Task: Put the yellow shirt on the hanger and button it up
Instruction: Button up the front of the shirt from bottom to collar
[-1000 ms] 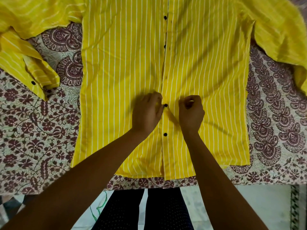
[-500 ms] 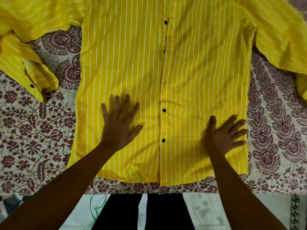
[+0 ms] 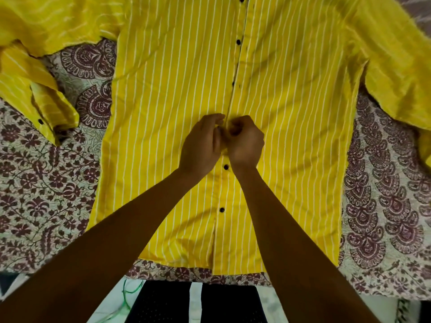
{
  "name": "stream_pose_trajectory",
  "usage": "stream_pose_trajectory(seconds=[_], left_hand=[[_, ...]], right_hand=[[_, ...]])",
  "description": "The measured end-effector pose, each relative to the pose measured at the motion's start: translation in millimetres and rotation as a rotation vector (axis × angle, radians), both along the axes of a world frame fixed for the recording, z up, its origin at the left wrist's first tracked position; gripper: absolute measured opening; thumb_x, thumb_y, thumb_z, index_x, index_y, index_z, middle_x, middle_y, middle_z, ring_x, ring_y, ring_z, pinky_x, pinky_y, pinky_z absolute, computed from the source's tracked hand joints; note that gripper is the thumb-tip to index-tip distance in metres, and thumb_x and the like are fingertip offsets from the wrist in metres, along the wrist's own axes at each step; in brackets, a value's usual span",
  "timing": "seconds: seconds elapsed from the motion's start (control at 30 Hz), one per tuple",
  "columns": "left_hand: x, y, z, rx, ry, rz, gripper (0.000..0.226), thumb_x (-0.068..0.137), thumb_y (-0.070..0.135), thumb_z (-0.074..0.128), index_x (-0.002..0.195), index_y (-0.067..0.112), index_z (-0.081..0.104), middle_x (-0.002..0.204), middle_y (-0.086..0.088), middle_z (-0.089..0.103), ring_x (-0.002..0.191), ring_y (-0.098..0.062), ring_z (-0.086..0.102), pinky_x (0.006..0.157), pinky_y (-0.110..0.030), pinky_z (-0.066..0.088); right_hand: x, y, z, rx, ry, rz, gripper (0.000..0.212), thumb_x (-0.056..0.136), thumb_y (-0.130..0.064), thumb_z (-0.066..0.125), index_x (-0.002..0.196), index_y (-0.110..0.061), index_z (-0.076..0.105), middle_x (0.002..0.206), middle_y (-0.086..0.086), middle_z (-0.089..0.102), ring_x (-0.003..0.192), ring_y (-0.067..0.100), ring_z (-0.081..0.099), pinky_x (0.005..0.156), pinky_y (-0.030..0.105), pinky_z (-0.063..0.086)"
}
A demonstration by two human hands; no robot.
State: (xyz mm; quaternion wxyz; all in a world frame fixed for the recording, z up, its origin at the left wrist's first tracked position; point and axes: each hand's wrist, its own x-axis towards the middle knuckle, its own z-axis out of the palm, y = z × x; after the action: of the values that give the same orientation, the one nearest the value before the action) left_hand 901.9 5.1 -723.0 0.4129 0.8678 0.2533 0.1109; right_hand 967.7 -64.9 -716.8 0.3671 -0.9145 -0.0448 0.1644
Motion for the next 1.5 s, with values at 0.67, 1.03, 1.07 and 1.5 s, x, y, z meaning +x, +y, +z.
stream_pose_trajectory(seconds=[0.67,1.03,1.07,1.5], left_hand=[[41.3,3.1,-1.5,-0.081,0.337,0.014,0.004,0.082,0.006,0.064,0.084,0.008,0.067,0.09,-0.012,0.068,0.091,-0.027,0.063,0.078,-0.038,0.048],[35.8,8.7,0.6,-0.394,0.268,0.132,0.014,0.076,0.003,0.071,0.089,0.0,0.069,0.087,-0.018,0.07,0.082,-0.021,0.065,0.065,-0.015,0.045],[36.2,9.0,0.9,-0.409,0.267,0.141,0.015,0.076,0.003,0.072,0.09,0.0,0.068,0.087,-0.018,0.07,0.082,-0.02,0.064,0.066,-0.016,0.046],[37.4,8.7,0.9,-0.41,0.269,0.159,0.013,0.075,0.002,0.072,0.088,0.0,0.07,0.088,-0.019,0.069,0.085,-0.025,0.065,0.072,-0.026,0.051]], right_hand=[[11.1,-23.6,-6.4,0.378,0.347,-0.394,0.038,0.074,0.006,0.067,0.076,-0.026,0.046,0.076,0.006,0.065,0.069,0.023,0.065,0.07,0.039,0.053],[12.7,-23.1,4.3,0.276,0.12,-0.066,0.03,0.072,0.005,0.066,0.093,-0.011,0.051,0.073,-0.001,0.064,0.056,-0.012,0.057,0.056,0.002,0.038],[13.6,-23.5,4.2,0.28,0.122,-0.057,0.031,0.072,0.005,0.066,0.092,-0.012,0.05,0.074,-0.001,0.064,0.056,-0.012,0.058,0.056,0.002,0.039],[9.0,-31.5,-3.7,0.353,0.13,-0.059,0.033,0.077,0.003,0.068,0.092,-0.015,0.045,0.081,0.002,0.07,0.064,-0.009,0.063,0.063,0.006,0.044]])
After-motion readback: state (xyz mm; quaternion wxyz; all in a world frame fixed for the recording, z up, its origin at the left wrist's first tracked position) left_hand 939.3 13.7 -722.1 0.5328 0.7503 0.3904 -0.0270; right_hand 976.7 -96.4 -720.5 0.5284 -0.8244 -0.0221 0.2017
